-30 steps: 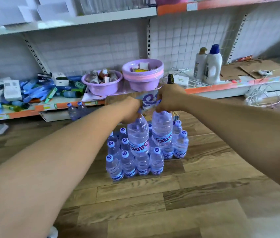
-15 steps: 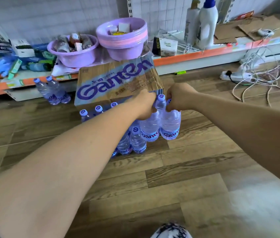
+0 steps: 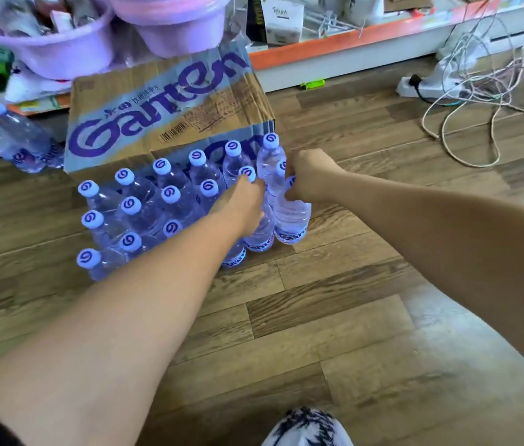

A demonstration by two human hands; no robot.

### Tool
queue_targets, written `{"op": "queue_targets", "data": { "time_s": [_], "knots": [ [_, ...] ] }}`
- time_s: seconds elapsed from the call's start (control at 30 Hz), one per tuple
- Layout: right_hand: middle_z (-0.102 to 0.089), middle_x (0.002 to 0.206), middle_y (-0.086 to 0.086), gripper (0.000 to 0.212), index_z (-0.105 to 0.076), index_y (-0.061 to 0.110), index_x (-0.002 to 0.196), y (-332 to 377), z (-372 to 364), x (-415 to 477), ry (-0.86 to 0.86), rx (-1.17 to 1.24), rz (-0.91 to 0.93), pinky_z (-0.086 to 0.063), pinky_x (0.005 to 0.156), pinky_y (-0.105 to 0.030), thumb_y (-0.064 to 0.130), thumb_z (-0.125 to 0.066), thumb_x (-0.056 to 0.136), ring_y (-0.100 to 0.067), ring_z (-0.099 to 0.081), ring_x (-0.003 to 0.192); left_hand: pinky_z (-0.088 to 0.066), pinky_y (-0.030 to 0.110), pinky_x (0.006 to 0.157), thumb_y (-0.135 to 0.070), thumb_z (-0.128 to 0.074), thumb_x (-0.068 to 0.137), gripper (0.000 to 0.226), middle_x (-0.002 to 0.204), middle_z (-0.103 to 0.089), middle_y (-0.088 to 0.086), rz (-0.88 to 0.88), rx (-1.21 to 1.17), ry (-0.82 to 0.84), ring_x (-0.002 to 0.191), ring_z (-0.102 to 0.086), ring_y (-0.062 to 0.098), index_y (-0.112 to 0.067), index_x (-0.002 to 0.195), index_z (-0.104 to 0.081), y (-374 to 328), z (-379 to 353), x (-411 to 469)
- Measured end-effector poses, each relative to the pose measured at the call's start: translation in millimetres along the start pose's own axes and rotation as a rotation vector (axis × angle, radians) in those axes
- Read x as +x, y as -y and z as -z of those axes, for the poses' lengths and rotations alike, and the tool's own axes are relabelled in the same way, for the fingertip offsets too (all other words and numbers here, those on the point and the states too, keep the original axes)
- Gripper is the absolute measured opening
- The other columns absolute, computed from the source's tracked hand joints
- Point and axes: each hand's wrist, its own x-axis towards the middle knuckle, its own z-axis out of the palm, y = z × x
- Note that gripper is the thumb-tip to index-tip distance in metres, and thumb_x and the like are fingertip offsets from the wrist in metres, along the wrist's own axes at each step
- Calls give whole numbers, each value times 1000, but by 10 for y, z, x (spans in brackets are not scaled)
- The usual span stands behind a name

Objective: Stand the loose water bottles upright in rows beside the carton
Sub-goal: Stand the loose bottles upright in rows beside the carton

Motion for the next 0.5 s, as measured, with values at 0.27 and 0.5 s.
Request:
{"op": "queue_targets", "data": {
  "time_s": [0.27,0.5],
  "knots": [
    [-59,123,-17,38,-60,7,118,-95,-363,188,-9,-23,5,-44,84,-28,14,-64,81,-31,-54,115,-46,42,83,-13,-53,93,37,128,-41,20,65,-16,-45,108,-56,40,-1,126,-41,49,-344,181],
    [-56,125,-18,41,-54,6,123,-106,-437,170,20,-93,-25,-45,91,-33,15,-63,84,-31,-49,120,-41,40,69,-16,-51,94,35,121,-52,18,-25,43,-27,104,-57,40,-4,125,-41,155,-324,138]
  ]
}}
